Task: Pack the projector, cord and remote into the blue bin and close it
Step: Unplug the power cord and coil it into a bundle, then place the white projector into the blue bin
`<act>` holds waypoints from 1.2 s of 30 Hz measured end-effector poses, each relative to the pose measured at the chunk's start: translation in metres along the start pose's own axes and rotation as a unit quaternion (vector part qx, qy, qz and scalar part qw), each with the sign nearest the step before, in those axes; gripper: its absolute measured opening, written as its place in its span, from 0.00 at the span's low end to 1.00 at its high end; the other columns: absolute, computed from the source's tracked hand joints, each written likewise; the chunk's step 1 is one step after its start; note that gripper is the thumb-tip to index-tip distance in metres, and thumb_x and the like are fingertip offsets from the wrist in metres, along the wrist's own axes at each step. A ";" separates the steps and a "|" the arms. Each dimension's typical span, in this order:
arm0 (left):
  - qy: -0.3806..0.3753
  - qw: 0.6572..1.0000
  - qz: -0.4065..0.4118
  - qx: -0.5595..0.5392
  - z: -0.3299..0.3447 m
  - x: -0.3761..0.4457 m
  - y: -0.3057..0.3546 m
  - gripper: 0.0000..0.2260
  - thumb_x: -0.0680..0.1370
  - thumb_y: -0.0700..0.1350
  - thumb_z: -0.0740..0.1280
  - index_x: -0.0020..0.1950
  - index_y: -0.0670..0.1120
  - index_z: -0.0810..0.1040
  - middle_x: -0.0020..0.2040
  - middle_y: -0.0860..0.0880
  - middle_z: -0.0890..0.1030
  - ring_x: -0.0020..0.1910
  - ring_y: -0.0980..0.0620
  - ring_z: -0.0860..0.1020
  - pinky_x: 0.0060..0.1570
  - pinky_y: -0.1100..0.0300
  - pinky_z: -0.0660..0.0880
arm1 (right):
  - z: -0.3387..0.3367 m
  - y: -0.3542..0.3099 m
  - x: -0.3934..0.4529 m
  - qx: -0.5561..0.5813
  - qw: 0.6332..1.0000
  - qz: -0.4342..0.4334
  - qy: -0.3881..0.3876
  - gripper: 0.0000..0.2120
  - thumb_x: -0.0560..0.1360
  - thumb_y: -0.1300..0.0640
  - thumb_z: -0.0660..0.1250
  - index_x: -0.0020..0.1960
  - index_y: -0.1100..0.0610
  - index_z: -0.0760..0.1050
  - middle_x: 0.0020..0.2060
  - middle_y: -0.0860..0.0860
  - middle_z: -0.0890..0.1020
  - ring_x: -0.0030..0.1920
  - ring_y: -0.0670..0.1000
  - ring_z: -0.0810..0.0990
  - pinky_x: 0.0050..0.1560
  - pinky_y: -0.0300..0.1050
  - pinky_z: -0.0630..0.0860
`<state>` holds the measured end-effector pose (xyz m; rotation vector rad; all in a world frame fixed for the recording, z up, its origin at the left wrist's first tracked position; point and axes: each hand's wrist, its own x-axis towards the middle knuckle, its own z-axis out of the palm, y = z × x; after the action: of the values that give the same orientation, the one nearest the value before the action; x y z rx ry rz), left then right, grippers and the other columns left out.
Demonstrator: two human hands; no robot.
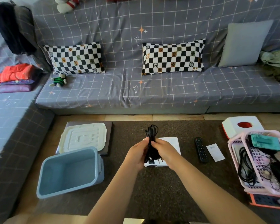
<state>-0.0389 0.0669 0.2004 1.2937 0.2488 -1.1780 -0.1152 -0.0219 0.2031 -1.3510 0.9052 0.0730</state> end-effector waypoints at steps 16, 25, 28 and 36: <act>0.184 0.962 0.023 0.198 -0.054 0.017 -0.033 0.14 0.82 0.45 0.54 0.64 0.43 0.71 0.50 0.45 0.79 0.49 0.48 0.78 0.53 0.50 0.75 | 0.069 0.037 0.015 0.100 0.976 0.135 -0.142 0.20 0.81 0.53 0.50 0.73 0.47 0.62 0.62 0.52 0.75 0.58 0.51 0.74 0.51 0.43 0.75; 0.136 0.986 -0.075 0.056 -0.077 0.042 -0.066 0.13 0.80 0.39 0.60 0.65 0.45 0.72 0.53 0.42 0.80 0.54 0.43 0.78 0.60 0.44 0.75 | 0.069 0.072 0.029 -0.043 0.982 0.144 -0.115 0.17 0.80 0.55 0.55 0.68 0.47 0.68 0.59 0.53 0.78 0.56 0.52 0.78 0.56 0.49 0.78; 0.170 0.979 -0.097 0.052 -0.087 0.056 -0.083 0.18 0.77 0.33 0.63 0.67 0.42 0.71 0.55 0.41 0.79 0.54 0.41 0.78 0.59 0.44 0.75 | 0.065 0.098 0.038 -0.071 0.974 0.174 -0.123 0.17 0.79 0.55 0.58 0.67 0.49 0.71 0.59 0.53 0.79 0.57 0.51 0.78 0.55 0.46 0.75; 0.248 0.933 -0.109 0.238 -0.120 0.118 -0.121 0.25 0.75 0.37 0.69 0.71 0.44 0.68 0.67 0.45 0.76 0.63 0.44 0.75 0.63 0.52 0.71 | 0.049 0.158 0.087 -0.094 0.971 0.205 -0.076 0.19 0.78 0.58 0.57 0.69 0.51 0.69 0.68 0.51 0.71 0.67 0.51 0.69 0.66 0.48 0.69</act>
<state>-0.0272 0.1244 0.0020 2.0350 0.5076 -1.1149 -0.1161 0.0242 0.0220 -1.2915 1.0539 0.5856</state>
